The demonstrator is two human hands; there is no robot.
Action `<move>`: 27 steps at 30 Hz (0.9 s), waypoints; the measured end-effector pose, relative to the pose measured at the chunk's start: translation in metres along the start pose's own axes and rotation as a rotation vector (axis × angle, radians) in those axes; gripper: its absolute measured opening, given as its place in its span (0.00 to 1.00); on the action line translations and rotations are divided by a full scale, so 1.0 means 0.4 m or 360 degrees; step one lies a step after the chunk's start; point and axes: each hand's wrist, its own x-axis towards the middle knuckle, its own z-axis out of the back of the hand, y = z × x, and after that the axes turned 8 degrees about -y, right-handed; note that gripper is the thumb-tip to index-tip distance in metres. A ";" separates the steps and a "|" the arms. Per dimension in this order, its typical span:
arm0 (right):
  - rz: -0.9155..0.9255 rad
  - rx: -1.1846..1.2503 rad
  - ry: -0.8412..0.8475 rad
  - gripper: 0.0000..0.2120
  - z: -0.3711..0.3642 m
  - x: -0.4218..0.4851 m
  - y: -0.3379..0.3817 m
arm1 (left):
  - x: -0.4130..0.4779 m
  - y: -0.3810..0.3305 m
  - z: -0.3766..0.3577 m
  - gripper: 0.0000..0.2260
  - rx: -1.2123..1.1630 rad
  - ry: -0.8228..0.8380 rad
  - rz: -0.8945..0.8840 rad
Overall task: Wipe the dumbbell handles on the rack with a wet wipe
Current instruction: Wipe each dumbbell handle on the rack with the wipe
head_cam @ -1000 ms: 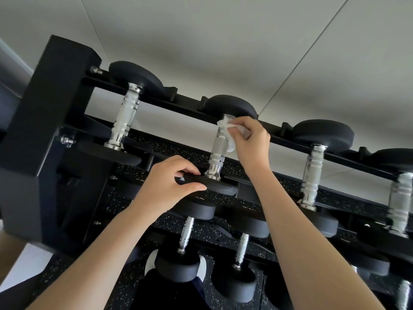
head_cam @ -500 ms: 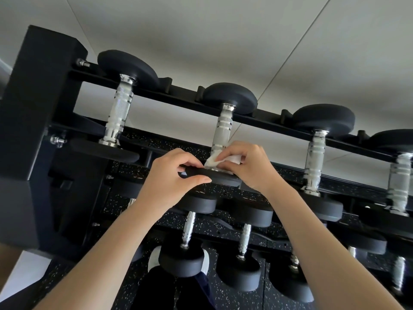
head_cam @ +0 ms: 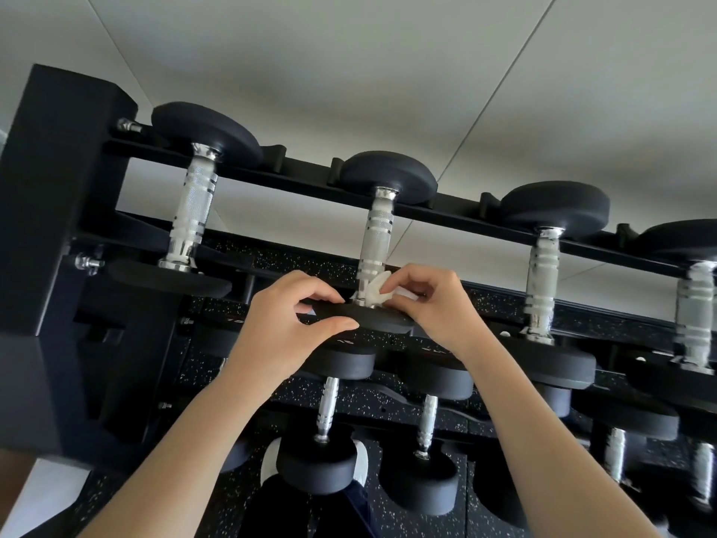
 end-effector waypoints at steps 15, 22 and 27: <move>-0.0202 0.0332 -0.0065 0.07 -0.005 0.003 -0.015 | -0.006 0.000 -0.003 0.10 -0.0030 -0.0025 0.0056; -0.0141 0.0571 -0.0426 0.07 -0.034 0.040 -0.010 | -0.010 -0.002 -0.006 0.10 -0.0032 -0.0052 0.0060; -0.0082 0.0580 -0.0566 0.07 -0.030 0.094 0.004 | -0.010 0.004 -0.009 0.11 -0.0049 -0.0065 0.0056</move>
